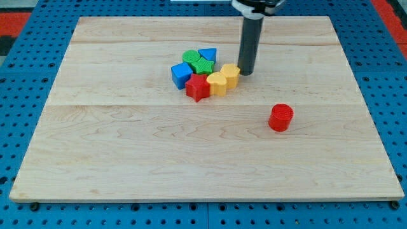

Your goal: Move the red circle to the top of the yellow hexagon

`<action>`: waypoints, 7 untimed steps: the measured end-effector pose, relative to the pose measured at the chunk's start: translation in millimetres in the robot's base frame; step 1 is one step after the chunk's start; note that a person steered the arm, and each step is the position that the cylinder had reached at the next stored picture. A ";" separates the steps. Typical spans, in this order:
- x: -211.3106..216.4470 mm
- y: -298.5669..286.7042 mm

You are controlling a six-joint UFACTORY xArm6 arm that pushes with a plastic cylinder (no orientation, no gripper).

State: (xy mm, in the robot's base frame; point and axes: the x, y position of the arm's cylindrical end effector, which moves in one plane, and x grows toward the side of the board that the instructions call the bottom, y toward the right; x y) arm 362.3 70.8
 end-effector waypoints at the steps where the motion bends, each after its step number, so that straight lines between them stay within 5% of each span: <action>1: 1.2 56.0; 3: 99.2 166.9; 4: 157.6 133.1; 7: 115.0 59.8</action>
State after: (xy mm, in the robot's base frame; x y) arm 477.3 130.6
